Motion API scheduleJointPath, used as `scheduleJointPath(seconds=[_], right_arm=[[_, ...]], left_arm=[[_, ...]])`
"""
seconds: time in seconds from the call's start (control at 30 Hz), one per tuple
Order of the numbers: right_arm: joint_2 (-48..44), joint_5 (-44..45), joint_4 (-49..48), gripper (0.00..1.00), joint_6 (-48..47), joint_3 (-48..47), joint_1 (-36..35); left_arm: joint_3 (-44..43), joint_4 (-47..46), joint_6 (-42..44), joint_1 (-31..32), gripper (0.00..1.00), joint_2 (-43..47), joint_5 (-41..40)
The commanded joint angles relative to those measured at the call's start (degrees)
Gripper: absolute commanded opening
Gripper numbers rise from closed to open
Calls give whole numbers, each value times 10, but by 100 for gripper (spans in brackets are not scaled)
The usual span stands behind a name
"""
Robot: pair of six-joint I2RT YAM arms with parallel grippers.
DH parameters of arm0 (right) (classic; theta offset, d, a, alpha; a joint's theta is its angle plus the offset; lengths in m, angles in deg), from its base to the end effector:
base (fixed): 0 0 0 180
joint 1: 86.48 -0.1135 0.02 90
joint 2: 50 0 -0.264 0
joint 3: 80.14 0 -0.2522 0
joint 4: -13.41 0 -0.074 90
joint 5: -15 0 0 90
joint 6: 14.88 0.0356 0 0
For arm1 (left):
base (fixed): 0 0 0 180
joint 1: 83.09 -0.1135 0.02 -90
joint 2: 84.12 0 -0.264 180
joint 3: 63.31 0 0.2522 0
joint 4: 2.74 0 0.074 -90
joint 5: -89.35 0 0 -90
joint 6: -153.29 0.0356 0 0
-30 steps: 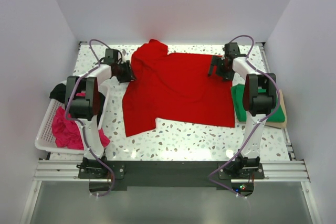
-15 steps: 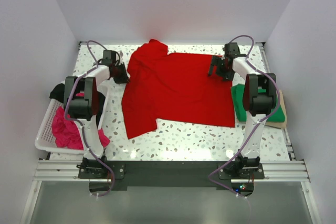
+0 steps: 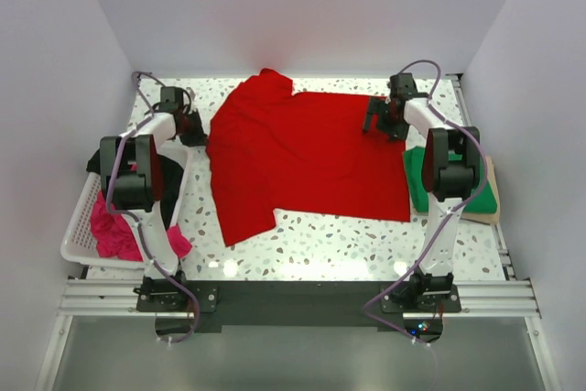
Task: Fold and stack the t-shirts
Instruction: Flatten the tshirt out
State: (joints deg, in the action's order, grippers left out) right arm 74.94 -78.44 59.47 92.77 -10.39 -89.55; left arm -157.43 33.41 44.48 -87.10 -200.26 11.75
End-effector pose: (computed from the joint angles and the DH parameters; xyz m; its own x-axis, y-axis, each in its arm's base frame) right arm 0.4679 0.0272 0.1704 -0.8553 0.2572 -0.4497 0.1853 0.9625 0.1980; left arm 0.4270 0.0223 0.1635 -0.8167 -0.3729 -0.4404 -0.2310 0.9106 -0.3427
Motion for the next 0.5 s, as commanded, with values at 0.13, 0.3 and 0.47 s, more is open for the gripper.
scheduleJointPath(seconds=[0.13, 0.3, 0.47], right_arm=[[49, 30, 43, 92, -16, -15, 3], [48, 13, 44, 92, -19, -27, 2], [36, -14, 36, 92, -29, -39, 3]], left_arm=[[-23, 20, 29, -13, 8, 37, -33], [-50, 25, 36, -13, 31, 37, -27], [-88, 25, 23, -6, 52, 52, -20]])
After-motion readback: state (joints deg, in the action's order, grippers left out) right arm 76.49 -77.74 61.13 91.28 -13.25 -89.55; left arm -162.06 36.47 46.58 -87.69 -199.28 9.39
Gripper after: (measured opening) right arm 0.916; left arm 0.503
